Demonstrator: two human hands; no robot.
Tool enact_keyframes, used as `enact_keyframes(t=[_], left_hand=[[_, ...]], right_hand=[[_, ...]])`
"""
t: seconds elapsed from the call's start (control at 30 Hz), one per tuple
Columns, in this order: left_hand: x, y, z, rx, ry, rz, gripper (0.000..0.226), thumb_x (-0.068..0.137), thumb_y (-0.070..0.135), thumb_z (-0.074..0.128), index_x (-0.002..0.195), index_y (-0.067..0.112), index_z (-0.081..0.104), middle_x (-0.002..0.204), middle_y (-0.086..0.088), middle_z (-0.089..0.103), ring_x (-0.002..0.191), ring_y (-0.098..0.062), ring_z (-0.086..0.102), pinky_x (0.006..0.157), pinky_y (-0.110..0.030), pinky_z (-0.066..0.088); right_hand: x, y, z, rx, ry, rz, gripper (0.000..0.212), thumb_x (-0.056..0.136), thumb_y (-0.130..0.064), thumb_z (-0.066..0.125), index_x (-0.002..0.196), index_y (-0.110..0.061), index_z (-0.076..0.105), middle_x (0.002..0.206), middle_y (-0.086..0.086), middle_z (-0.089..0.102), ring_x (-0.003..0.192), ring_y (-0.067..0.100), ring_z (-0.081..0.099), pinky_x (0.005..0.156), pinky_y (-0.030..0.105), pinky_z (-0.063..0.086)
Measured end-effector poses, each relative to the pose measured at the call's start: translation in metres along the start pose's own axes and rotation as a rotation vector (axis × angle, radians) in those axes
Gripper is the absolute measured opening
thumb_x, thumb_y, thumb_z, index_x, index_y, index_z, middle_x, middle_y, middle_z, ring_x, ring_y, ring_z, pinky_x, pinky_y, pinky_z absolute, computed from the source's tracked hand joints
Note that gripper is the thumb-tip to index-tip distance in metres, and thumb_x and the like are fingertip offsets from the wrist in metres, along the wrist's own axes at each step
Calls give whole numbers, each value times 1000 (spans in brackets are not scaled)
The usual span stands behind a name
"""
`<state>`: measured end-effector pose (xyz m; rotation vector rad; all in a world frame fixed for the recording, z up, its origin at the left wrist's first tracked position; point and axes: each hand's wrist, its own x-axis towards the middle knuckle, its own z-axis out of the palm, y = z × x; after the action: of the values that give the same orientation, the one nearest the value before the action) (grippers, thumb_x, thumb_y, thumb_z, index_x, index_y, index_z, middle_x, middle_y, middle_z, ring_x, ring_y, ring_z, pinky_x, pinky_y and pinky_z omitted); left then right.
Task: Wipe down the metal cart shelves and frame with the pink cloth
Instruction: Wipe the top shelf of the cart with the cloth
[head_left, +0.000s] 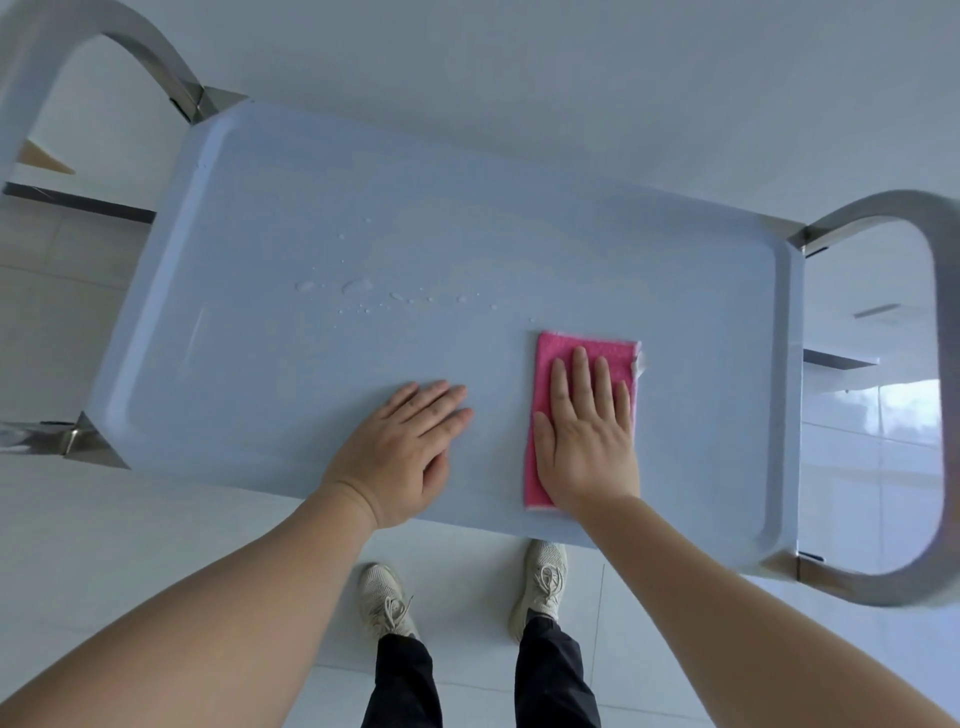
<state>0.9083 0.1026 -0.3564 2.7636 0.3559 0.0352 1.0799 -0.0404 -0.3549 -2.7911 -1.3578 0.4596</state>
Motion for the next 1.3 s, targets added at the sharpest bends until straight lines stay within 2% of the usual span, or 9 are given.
enact_keyframes(t=[0.27,0.43,0.63,0.8,0.93,1.3], left_hand=[[-1,-1,-1,0,2,6,45,85,18,38,123,7,61,138,-10,51,128,-27,47,107,-45,32],[-2,0,1,-10,-8,3,47,85,17,38,125,5,59,139,-12,49,131,-28,44,108,-46,29],[-4,2,1,-19,-34,12,48,84,18,38,126,5,58,140,-13,48,131,-29,43,110,-47,26],[-3,2,2,-34,-34,1,49,84,18,38,127,6,57,141,-11,47,133,-27,41,111,-46,25],[-4,2,3,-34,-27,-14,47,86,17,37,127,7,57,141,-10,48,133,-27,41,111,-46,26],[-2,3,2,-23,-41,-8,48,85,20,38,127,6,57,141,-12,48,132,-28,42,110,-45,26]], right_hand=[[-29,-17,12,-34,22,24,61,95,-38,27,148,-7,29,156,15,24,143,37,21,115,44,4],[-30,-21,13,-42,9,-46,62,95,-39,27,148,-6,29,155,16,23,143,38,20,116,44,4],[7,-17,2,-55,31,-208,59,95,-39,28,147,-11,33,155,12,29,143,34,25,116,43,8],[57,-8,-11,-68,27,-234,61,95,-43,21,150,-15,27,158,9,22,146,32,17,118,46,8],[100,2,-23,-92,32,-194,66,92,-46,16,151,-17,22,160,7,16,147,30,12,119,46,5],[187,6,-46,-74,86,-13,59,99,-40,22,153,-17,13,161,7,5,148,30,4,119,46,1]])
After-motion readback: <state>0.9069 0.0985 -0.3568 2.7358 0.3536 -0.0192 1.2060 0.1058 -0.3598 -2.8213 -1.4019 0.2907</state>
